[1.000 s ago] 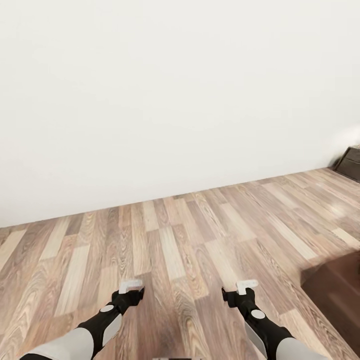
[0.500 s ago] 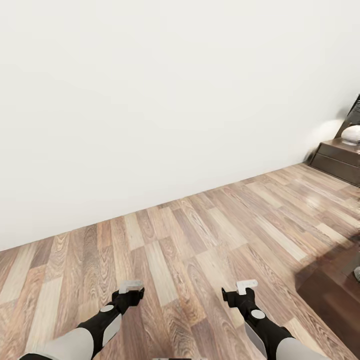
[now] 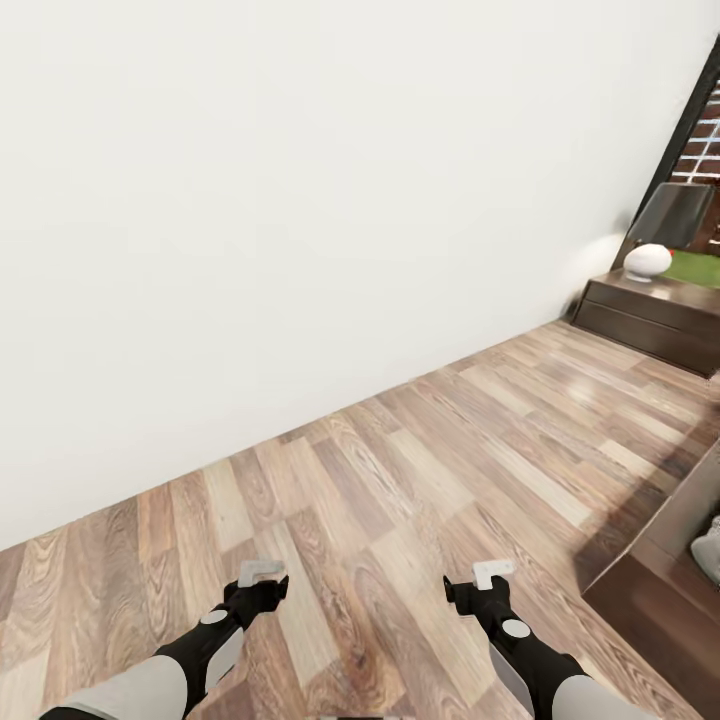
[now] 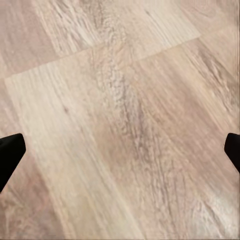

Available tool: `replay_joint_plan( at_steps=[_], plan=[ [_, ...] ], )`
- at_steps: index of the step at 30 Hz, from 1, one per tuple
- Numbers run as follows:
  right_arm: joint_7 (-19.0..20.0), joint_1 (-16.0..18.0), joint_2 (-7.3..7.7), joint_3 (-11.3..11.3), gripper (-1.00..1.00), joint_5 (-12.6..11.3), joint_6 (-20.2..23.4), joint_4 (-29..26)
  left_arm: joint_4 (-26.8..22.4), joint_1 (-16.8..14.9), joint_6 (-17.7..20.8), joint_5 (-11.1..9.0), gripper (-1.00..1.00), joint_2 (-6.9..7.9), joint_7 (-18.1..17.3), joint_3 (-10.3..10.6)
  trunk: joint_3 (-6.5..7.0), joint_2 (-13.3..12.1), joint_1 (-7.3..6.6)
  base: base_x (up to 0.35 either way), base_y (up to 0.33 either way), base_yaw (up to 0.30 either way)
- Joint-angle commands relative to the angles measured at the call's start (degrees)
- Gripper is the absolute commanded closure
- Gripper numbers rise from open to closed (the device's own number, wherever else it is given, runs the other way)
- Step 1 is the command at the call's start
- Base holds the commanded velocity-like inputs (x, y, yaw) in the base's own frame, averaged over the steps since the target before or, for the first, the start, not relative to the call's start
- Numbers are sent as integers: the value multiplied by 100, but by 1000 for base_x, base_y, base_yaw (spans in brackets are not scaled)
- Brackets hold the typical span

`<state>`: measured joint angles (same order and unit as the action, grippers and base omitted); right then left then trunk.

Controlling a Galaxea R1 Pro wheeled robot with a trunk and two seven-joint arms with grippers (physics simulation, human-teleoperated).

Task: In the bedroom, move the book from the bed onto either nightstand, and place the two sandals side by side next to the bed.

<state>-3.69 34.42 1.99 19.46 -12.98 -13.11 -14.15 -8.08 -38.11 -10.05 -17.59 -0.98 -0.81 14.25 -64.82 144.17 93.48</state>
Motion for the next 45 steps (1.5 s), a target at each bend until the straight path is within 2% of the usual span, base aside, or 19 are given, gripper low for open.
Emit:
replay_joint_plan(
  at_steps=[1, 25, 45],
  plan=[
    [-27, 4, 3, 49, -100, -46, -16, 4, 8, -4, -27, -60, -100, 1, -8, 43, -5, 2, 2, 332, 97, -275],
    [-35, 4, 3, 52, -100, -41, -16, 9, 9, -4, -27, -60, -100, 1, -14, 34, -5, 2, 2, 332, 98, -272],
    [-48, 4, 12, 49, -100, -35, -16, 4, 9, -4, -31, -60, -100, 1, -16, 34, -5, 2, 2, 332, 97, -189]
  ],
)
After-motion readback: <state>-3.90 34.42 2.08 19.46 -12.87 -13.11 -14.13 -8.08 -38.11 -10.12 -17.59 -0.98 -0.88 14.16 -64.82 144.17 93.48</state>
